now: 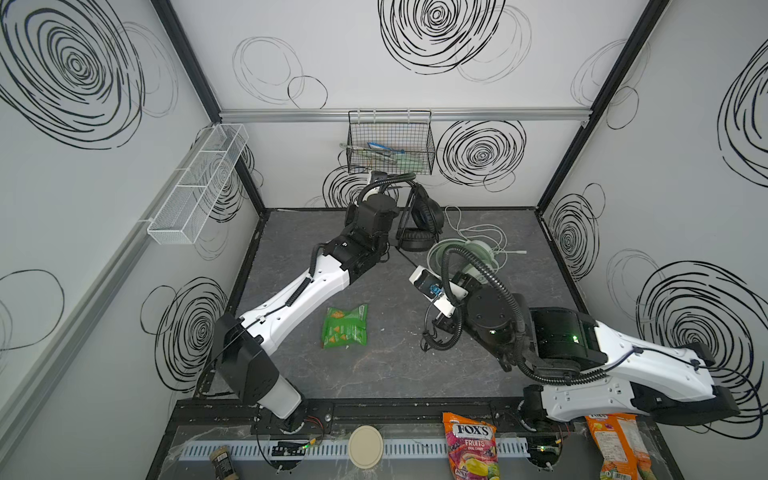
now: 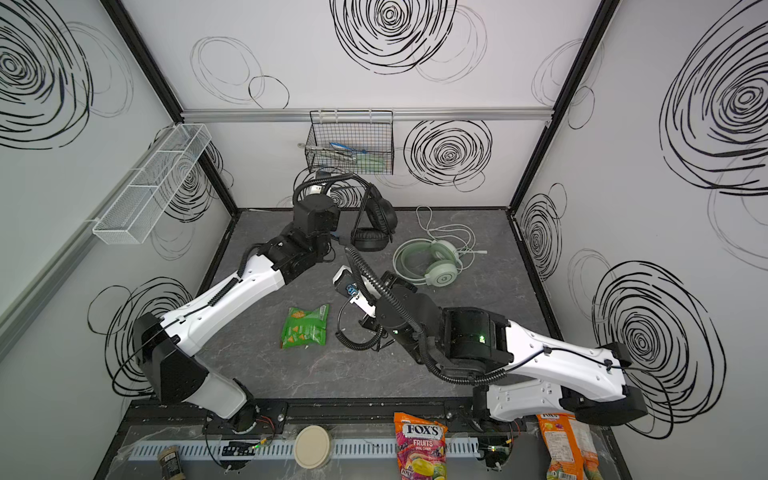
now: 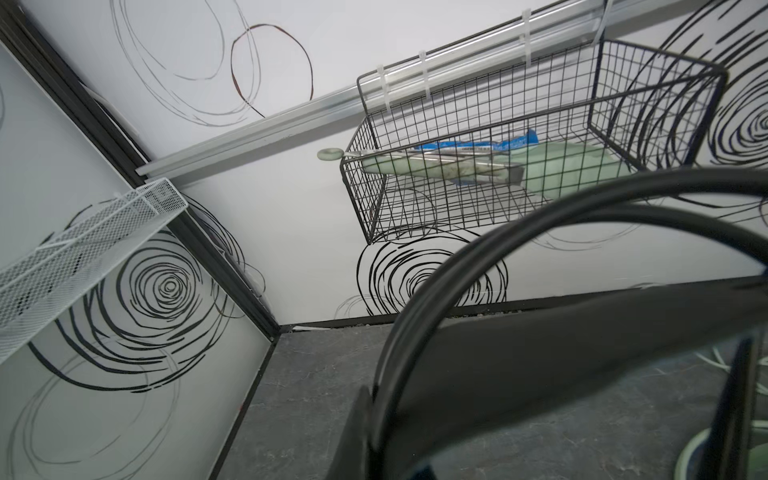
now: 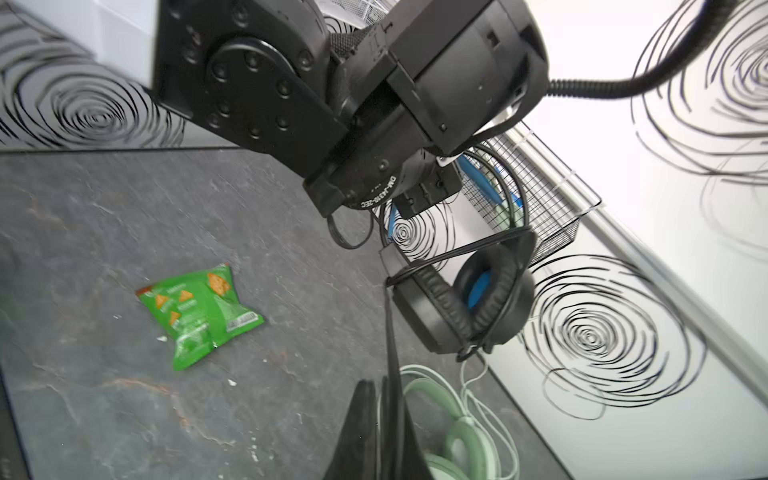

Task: Wrap the headphones

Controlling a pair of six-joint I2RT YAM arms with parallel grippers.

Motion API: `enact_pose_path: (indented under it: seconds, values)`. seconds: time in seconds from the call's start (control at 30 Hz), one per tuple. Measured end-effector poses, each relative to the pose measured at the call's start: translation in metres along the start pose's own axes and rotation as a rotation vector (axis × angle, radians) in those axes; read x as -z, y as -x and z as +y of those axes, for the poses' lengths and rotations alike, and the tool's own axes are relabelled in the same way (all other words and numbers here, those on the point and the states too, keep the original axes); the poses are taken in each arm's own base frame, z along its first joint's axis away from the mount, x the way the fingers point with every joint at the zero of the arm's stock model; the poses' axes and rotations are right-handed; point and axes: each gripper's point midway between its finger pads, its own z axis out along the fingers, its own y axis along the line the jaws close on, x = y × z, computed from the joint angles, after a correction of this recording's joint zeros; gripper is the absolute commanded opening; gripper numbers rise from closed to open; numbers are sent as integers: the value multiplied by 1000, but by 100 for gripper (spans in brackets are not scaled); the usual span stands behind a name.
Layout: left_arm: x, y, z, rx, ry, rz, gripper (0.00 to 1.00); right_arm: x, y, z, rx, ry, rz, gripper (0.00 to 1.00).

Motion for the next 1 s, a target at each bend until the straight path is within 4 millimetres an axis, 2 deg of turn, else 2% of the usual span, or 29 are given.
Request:
enact_pose_path:
  seconds: [0.17,0.27,0.43,0.67,0.8,1.0]
  values:
    - [16,-12,7,-75,16,-15,0,-8,-8,-20,152,-78,45,0]
    - [29,-17,7,-121,-10,-25,0,-12,-10,-43,199,-149,64,0]
    - [53,-16,1,-160,-116,-58,0,-14,-10,-81,258,-270,67,0]
    - [80,-12,-6,-160,-316,-94,0,-21,-17,-118,300,-384,91,0]
    - [99,-11,-14,-139,-445,-113,0,-23,-17,-130,281,-422,76,0]
    - [128,-10,-17,-110,-606,-134,0,-27,-21,-137,253,-428,64,1]
